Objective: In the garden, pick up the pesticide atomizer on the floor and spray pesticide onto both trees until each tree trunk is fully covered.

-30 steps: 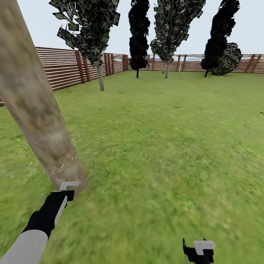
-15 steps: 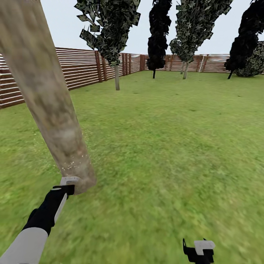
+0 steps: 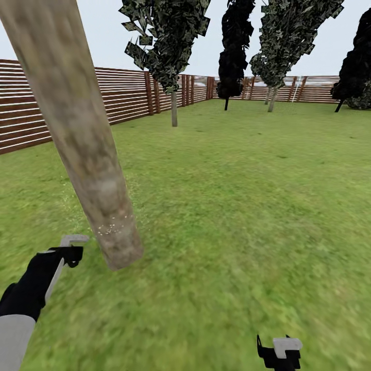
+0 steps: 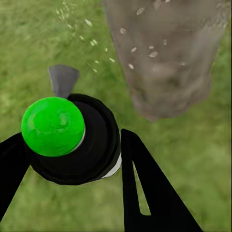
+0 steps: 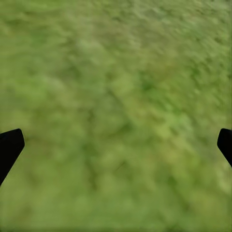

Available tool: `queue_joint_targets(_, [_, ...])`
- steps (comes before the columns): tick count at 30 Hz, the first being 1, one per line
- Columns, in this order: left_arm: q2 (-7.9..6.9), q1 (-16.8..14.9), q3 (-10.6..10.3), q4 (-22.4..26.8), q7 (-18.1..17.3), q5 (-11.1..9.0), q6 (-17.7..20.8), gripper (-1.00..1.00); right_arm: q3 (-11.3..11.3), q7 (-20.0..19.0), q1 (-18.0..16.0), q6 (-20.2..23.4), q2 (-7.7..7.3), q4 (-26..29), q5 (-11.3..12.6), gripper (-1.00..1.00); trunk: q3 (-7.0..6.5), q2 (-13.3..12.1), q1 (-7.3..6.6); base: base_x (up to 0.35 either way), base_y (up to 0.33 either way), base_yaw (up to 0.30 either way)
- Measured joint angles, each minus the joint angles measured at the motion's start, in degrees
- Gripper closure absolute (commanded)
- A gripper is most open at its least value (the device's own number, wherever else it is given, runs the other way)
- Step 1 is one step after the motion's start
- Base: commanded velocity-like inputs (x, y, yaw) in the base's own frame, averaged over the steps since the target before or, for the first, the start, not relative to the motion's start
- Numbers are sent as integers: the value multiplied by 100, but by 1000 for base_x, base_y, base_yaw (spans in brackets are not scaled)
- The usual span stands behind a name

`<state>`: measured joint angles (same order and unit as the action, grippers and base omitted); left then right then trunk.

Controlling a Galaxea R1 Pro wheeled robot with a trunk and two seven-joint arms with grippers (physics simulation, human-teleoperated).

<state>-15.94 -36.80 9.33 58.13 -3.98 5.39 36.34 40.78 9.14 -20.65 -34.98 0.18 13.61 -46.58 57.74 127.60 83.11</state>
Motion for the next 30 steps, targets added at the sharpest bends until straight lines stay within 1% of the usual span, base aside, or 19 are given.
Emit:
queue_joint_targets(1, [103,3,-75,0,-6,-61,4,100,0,0,0,0,0,1,0,-100,0,0,0,0,0,0])
queue_joint_targets(3, [429,-13,-212,10,1,-36,15,100,0,0,0,0,0,1,0,-100,0,0,0,0,0,0])
queue_joint_targets(4, [447,-19,-216,8,3,39,35,100,0,0,0,0,0,1,0,-100,0,0,0,0,0,0])
queue_joint_targets(5, [431,-25,-200,4,3,65,48,100,0,0,0,0,0,1,0,-100,0,0,0,0,0,0])
queue_joint_targets(6, [249,-6,-185,6,-1,112,48,100,1,0,0,0,0,1,0,-100,0,0,0,0,0,0])
queue_joint_targets(7, [133,18,-184,8,1,109,48,100,0,0,0,0,0,1,0,-100,0,0,0,61,0,0])
queue_joint_targets(9, [30,44,-178,-25,2,81,48,100,5,0,0,0,0,1,0,-100,0,0,0,237,0,0])
queue_joint_targets(13, [46,56,-198,-10,-3,0,49,100,6,0,0,0,0,1,0,-100,0,0,0,219,0,0])
queue_joint_targets(16, [186,38,-218,9,-7,-13,48,100,8,0,0,0,0,1,0,-100,0,0,0,13,0,0])
queue_joint_targets(17, [168,18,-197,8,-7,10,48,100,9,0,0,0,0,1,0,-100,0,0,0,2,0,0])
queue_joint_targets(19, [24,-19,-70,13,-14,45,52,100,6,0,0,0,0,1,0,-100,0,0,0,1,0,0])
queue_joint_targets(20, [-97,-38,96,237,-110,44,101,100,6,0,0,0,0,1,0,-100,-1,0,-1,0,0,0])
queue_joint_targets(21, [-85,-22,93,646,-217,-40,419,100,5,0,0,0,0,1,0,-100,-1,0,-1,0,0,0])
queue_joint_targets(22, [117,-32,-187,1019,-243,-22,587,100,3,0,0,0,0,1,-1,-100,-1,0,-1,0,0,0])
queue_joint_targets(23, [218,-37,-335,1160,-246,-112,633,100,4,0,0,0,0,1,0,-100,0,0,0,0,0,0])
queue_joint_targets(24, [268,-42,-381,1294,-248,-41,738,100,2,0,0,0,0,1,0,-100,0,0,0,0,0,0])
queue_joint_targets(26, [259,-54,-381,1514,-251,17,1159,100,0,0,0,0,0,-1,0,-100,0,0,0,0,0,0])
queue_joint_targets(27, [241,-53,-370,1536,-252,9,1197,100,1,0,0,0,0,-1,0,-100,0,0,0,0,0,0])
queue_joint_targets(30, [222,22,-87,1559,-243,65,1179,100,0,0,0,0,0,-1,0,-100,0,0,0,0,0,0])
